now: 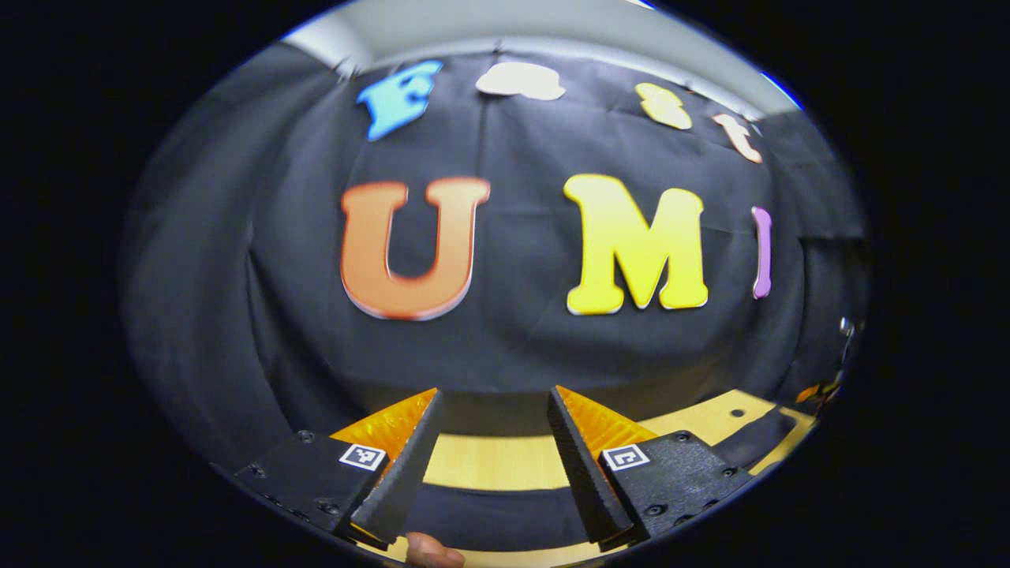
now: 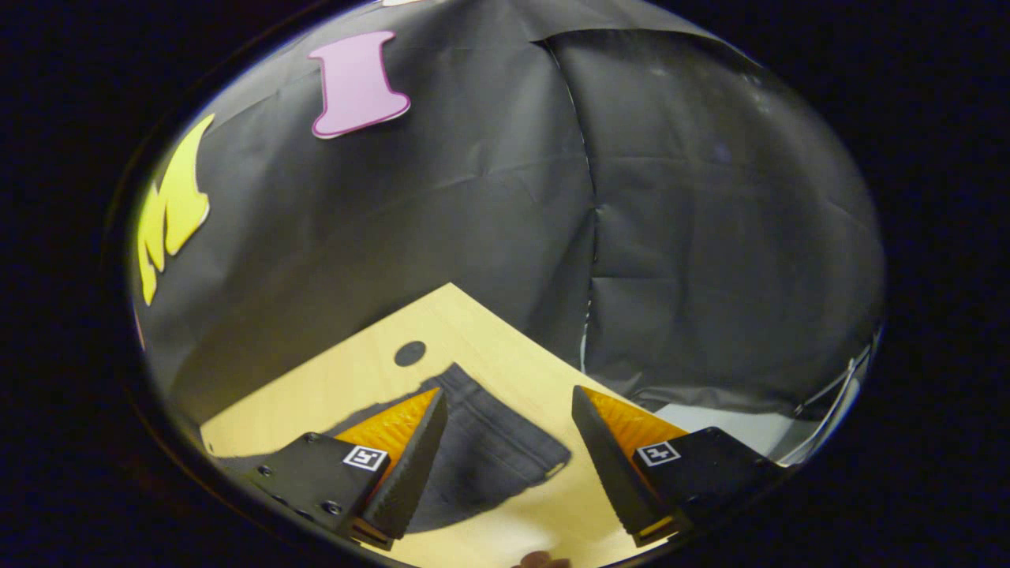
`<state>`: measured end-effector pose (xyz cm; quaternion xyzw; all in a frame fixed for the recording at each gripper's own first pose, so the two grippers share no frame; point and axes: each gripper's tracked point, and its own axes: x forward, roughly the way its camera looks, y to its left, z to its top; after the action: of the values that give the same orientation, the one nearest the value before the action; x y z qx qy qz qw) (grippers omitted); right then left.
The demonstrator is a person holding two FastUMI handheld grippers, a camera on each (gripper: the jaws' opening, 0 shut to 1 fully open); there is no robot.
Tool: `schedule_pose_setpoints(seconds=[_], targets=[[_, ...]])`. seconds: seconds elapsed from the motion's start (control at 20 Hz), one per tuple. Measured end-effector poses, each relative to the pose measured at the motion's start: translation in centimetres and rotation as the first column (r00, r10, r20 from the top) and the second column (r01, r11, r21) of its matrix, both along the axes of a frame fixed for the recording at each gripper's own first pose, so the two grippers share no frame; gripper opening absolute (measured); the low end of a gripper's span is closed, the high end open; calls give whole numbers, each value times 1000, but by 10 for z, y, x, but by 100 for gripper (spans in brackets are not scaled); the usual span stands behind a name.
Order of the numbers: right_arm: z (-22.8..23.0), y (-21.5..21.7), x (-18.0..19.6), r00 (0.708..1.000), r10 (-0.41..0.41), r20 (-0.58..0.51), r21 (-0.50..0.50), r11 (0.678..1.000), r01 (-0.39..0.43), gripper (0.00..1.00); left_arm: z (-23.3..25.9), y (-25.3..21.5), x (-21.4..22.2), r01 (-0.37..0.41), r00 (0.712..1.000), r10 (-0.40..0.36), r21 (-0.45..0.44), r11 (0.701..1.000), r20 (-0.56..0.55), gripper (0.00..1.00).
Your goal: Grasp the waist and the cuffs of the jeans and fold them to make the two legs overlap; first hold the waist and fold one-third of the jeans toward the cuffs, then hold the cuffs and fold the remaining one-third in the same direction to finish folding.
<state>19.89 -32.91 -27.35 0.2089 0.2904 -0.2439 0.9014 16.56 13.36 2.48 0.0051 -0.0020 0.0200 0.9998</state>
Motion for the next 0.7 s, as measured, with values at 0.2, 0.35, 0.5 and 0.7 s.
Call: schedule_pose_setpoints(seconds=[0.2,0.35,0.5,0.7], targets=[[-31,11,-14,998,21,-56,61,998,-17,98,39,-25,-41,-37,996,31,65,997,86,81],[-48,11,-15,997,-13,-76,108,994,22,98,47,-39,-79,0,996,-1,21,1000,88,81],[-60,15,-16,995,-8,-97,122,992,20,93,41,-50,-105,14,998,-11,-51,999,59,93],[-65,26,-6,994,52,-92,150,988,-37,83,41,-54,-120,8,999,-5,-54,998,45,94]])
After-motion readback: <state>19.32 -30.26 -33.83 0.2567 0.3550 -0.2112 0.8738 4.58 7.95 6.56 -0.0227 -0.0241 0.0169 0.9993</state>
